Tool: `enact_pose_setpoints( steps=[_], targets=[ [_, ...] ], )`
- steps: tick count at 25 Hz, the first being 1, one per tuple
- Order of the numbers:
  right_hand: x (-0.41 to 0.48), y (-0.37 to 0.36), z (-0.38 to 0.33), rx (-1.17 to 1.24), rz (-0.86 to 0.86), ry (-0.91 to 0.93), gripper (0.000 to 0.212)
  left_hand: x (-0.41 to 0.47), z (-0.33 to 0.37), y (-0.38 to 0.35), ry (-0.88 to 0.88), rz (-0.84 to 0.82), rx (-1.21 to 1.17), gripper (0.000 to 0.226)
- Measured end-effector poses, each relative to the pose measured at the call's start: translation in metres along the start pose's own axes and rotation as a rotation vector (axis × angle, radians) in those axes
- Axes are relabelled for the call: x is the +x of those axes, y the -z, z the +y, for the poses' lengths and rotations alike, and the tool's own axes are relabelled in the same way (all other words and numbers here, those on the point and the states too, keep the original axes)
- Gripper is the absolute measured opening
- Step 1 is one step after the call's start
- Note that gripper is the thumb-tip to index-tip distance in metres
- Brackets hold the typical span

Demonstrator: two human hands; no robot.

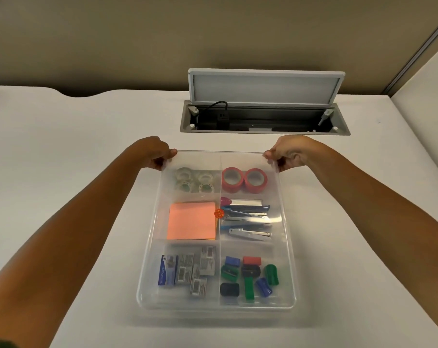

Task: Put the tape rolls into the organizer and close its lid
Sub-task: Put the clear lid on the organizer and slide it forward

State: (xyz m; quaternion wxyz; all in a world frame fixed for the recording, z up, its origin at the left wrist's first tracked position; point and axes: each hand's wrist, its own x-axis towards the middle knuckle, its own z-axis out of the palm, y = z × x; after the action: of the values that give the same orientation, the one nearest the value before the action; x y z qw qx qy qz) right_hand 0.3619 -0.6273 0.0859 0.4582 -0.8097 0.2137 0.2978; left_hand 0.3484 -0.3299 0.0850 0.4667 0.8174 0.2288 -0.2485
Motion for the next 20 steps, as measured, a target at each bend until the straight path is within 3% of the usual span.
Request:
enact_pose_setpoints(
  steps=[7,11,14,15,17,19,20],
  targets=[
    [0.004,0.000,-0.004,-0.109,-0.048,-0.028,0.018,-0.001,0.002,0.003,0.104,-0.073,-0.039,0.024],
    [-0.005,0.017,0.002,0.144,-0.162,-0.167,0.020,-0.003,-0.012,0.008,0.136,-0.092,-0.286,0.015],
    [-0.010,0.012,0.010,0.282,-0.128,-0.109,0.018,-0.008,-0.020,0.003,0.081,-0.057,-0.441,0.014],
    [-0.010,0.009,0.014,0.266,-0.069,-0.010,0.021,-0.011,-0.024,-0.002,-0.002,0.020,-0.374,0.022],
    [-0.018,0.001,0.029,0.166,0.082,0.262,0.029,-0.024,-0.041,-0.017,-0.259,0.289,-0.013,0.043],
    [-0.032,-0.017,0.052,-0.077,0.230,0.485,0.039,-0.049,-0.065,-0.039,-0.524,0.506,0.349,0.055],
    [-0.040,-0.030,0.064,-0.229,0.284,0.550,0.048,-0.061,-0.076,-0.049,-0.592,0.525,0.459,0.058]
  ],
)
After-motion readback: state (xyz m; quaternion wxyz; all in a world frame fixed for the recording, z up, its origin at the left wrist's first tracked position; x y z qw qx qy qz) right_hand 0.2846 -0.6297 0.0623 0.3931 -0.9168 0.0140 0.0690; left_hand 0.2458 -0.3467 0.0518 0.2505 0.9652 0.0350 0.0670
